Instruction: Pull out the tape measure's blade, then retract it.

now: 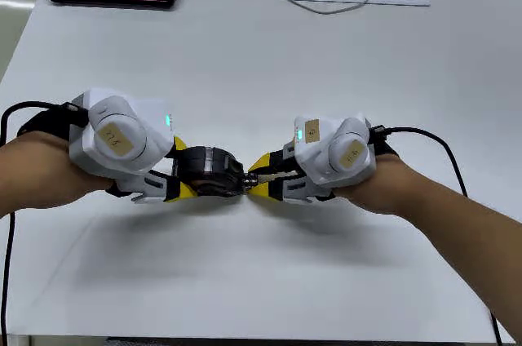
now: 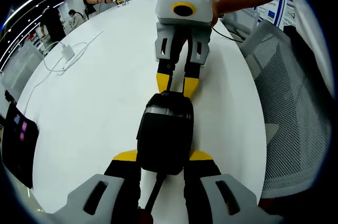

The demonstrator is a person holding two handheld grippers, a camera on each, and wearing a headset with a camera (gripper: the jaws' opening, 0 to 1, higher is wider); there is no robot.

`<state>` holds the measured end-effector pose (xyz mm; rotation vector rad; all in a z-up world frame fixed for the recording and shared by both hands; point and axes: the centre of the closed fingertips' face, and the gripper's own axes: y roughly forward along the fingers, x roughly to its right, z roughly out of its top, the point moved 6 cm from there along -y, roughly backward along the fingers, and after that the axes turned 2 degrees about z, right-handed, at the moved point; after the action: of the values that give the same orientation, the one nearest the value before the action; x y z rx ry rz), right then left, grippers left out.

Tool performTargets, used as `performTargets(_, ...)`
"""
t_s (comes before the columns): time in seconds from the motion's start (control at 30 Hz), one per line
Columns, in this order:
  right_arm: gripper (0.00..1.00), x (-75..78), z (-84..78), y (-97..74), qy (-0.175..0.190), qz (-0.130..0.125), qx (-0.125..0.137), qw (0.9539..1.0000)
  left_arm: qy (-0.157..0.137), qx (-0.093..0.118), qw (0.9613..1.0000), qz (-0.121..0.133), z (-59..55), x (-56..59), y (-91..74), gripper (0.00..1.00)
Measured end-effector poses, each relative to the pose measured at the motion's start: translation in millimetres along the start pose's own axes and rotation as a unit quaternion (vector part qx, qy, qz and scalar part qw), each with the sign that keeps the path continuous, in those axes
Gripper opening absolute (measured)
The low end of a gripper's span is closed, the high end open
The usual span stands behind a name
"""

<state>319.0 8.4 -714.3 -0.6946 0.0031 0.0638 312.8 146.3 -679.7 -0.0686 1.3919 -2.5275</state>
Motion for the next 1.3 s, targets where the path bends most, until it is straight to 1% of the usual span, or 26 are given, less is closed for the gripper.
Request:
performTargets(0.93, 0.1, 0.3, -19.5, -27.9, 0.004, 0.0, -0.02, 0.9998, -0.003, -0.001, 1.0, -0.002, -0.6, 0.5, 0.2, 0.26)
performTargets(1.3, 0.1, -1.4, -27.5, -36.4, 0.006, -0.001, -0.029, 0.9995, -0.004, -0.003, 1.0, -0.004, 0.1, 0.5, 0.6, 0.26)
